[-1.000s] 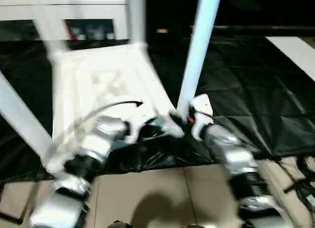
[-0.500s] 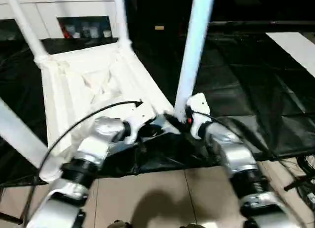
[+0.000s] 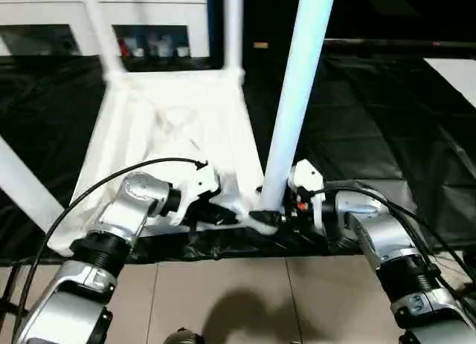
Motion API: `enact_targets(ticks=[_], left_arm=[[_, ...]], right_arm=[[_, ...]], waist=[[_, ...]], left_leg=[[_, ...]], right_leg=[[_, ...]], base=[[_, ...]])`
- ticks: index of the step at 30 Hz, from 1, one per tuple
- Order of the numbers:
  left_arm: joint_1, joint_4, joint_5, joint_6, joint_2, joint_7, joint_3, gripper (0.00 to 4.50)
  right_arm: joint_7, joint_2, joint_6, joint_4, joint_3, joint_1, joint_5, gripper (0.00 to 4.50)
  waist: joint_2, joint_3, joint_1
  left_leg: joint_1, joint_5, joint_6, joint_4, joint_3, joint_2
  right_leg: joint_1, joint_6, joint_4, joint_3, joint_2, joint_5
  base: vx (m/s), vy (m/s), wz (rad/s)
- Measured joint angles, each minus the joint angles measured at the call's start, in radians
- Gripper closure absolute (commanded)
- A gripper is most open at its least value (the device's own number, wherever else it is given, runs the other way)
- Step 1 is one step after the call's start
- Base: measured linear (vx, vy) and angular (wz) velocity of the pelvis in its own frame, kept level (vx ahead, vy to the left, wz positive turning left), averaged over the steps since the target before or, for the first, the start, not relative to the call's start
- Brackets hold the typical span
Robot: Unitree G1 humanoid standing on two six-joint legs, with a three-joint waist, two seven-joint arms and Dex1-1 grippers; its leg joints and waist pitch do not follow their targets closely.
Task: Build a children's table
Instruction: Rotate leg to tighten
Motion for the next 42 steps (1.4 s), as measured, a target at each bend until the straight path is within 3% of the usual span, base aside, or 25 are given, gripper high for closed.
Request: enact_targets(ticks=[3, 14, 20, 24, 30, 32, 37, 42], left_arm=[[-0.012, 0.023, 0.000, -0.009, 0.000, -0.020, -0.005, 4.50], [-0.021, 0.050, 0.000, -0.036, -0.005, -0.022, -0.003, 4.50], [-0.024, 0.046, 0.046, -0.013, -0.056, 0.198, 0.021, 4.50], [-0.017, 0.021, 0.062, 0.056, -0.132, 0.343, 0.035, 4.50], [-0.008, -0.006, 0.086, 0.092, -0.186, 0.481, 0.048, 4.50], [-0.008, -0.007, 0.086, 0.092, -0.187, 0.487, 0.048, 4.50], [-0.003, -0.021, 0.078, 0.085, -0.167, 0.435, 0.049, 4.50], [0.015, -0.035, 0.037, 0.045, -0.110, 0.295, 0.043, 4.50]], right_arm=[[0.017, -0.002, 0.015, 0.000, 0.000, -0.001, 0.006, 2.15], [-0.010, 0.006, 0.024, -0.031, -0.011, 0.023, 0.012, 2.21], [-0.383, 0.142, 0.052, -0.049, -0.103, 0.051, -0.033, 2.35], [-0.624, 0.218, 0.060, -0.029, -0.161, 0.042, -0.064, 2.45], [-0.858, 0.295, 0.014, 0.051, -0.180, -0.016, -0.121, 2.45], [-0.867, 0.303, 0.009, 0.066, -0.188, -0.029, -0.120, 1.80], [-0.772, 0.283, 0.008, 0.044, -0.185, -0.017, -0.103, 1.48], [-0.522, 0.171, -0.020, 0.020, -0.113, 0.009, -0.071, 1.48]], waist=[[0.001, 0.000, 0.001], [0.001, -0.001, 0.004], [0.001, -0.001, -0.010], [0.000, 0.000, -0.037], [0.000, 0.000, -0.057], [0.000, 0.000, -0.058], [0.000, 0.000, -0.059], [0.000, 0.000, -0.053]], left_leg=[[0.000, 0.000, 0.000, 0.000, 0.000, 0.000], [0.001, 0.000, 0.000, 0.000, 0.000, 0.000], [0.003, 0.000, 0.000, -0.001, 0.000, 0.000], [0.003, 0.000, 0.000, 0.000, 0.000, -0.001], [0.000, 0.000, 0.000, -0.001, -0.001, -0.001], [-0.001, 0.000, 0.000, -0.001, -0.001, -0.001], [-0.001, 0.000, 0.000, -0.002, -0.001, -0.001], [-0.002, 0.000, 0.000, -0.004, -0.001, -0.001]], right_leg=[[0.001, 0.000, 0.000, 0.000, 0.000, 0.000], [0.001, 0.000, 0.000, -0.001, 0.000, 0.000], [0.001, 0.003, 0.000, 0.000, 0.000, -0.002], [0.000, 0.006, -0.004, 0.001, -0.001, -0.004], [-0.006, 0.004, -0.004, 0.002, -0.001, 0.001], [-0.007, 0.005, -0.004, 0.002, -0.001, 0.005], [-0.009, 0.002, -0.004, 0.001, -0.001, 0.008], [-0.010, 0.004, -0.004, 0.000, -0.001, 0.007]], base=[[0.000, 0.000, 0.00], [0.000, 0.000, 0.00], [0.000, 0.000, 0.00], [0.000, 0.000, 0.00], [0.000, 0.000, 0.00], [0.000, 0.000, 0.00], [0.000, 0.000, 0.00], [0.000, 0.000, 0.00]])
